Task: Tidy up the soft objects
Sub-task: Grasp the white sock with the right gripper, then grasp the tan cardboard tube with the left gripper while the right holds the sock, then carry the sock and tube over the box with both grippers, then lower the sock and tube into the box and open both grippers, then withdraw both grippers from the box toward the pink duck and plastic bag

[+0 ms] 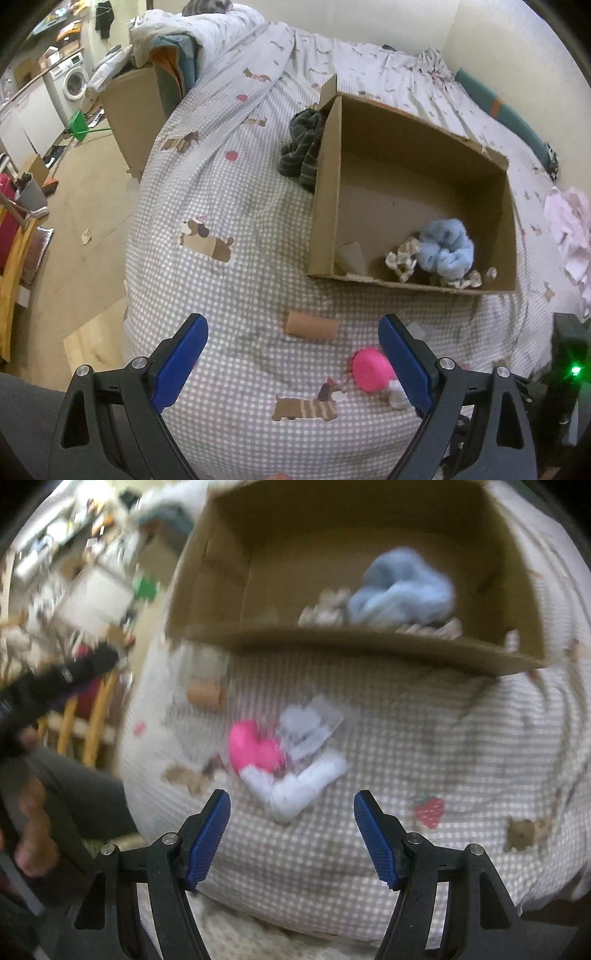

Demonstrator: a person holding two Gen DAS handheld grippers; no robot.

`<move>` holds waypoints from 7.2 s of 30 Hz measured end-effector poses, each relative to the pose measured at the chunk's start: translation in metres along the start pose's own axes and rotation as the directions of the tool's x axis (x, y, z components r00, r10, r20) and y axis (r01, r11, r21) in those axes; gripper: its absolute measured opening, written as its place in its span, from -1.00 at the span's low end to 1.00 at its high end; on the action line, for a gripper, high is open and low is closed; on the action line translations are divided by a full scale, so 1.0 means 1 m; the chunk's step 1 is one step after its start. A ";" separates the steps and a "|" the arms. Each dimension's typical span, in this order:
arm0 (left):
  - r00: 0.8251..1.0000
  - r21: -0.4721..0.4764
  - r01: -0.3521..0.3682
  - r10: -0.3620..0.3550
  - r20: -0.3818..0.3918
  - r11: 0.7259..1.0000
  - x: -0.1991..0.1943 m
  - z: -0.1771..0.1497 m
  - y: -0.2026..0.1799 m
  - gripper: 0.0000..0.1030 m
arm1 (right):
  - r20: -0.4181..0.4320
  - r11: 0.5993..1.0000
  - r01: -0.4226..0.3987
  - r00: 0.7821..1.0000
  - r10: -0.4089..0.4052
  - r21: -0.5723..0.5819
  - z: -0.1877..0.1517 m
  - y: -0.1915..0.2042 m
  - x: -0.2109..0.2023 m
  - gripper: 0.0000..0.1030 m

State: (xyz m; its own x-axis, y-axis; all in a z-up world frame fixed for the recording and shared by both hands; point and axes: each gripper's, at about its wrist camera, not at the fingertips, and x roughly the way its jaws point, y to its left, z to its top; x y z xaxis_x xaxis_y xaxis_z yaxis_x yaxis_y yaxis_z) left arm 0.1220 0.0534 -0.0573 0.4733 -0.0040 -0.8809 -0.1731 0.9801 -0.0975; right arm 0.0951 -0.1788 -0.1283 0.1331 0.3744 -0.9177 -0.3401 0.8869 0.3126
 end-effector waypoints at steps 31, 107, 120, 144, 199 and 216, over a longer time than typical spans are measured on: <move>0.992 -0.054 0.021 -0.028 -0.124 0.998 0.049 -0.002 0.010 0.16 | 0.117 1.000 0.015 0.993 -0.012 -0.017 0.003 -0.010 -0.026 -0.39; 0.990 0.148 0.124 -0.133 0.048 0.981 0.040 0.093 -0.081 -0.84 | 0.407 0.995 -0.051 0.913 0.009 0.091 0.099 -0.044 -0.078 -0.38; 0.987 0.130 0.155 -0.159 0.024 0.979 0.050 0.096 -0.075 -0.83 | 0.357 0.996 -0.045 0.934 0.017 0.072 0.111 -0.043 -0.055 -0.38; 0.986 0.196 0.148 -0.160 0.048 0.969 0.046 0.090 -0.091 -0.37 | 0.357 0.992 -0.071 0.934 0.030 0.102 0.116 -0.047 -0.048 -0.32; 0.990 0.124 0.004 -0.021 0.142 0.992 -0.017 0.031 -0.048 0.70 | 0.434 0.990 0.026 0.897 -0.084 0.137 0.042 -0.029 -0.098 1.00; 0.998 0.096 -0.037 0.032 0.062 0.995 0.009 0.002 -0.025 0.70 | 0.338 0.976 0.027 0.936 -0.100 0.214 0.017 -0.057 -0.076 1.00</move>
State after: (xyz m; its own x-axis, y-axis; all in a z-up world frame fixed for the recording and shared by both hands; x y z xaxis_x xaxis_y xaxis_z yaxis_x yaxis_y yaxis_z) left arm 0.1326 0.0290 -0.0620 0.5204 0.0393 -0.8530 -0.1072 0.9940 -0.0196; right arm 0.1204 -0.2528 -0.0724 0.4727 0.3534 -0.8072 -0.1289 0.9339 0.3334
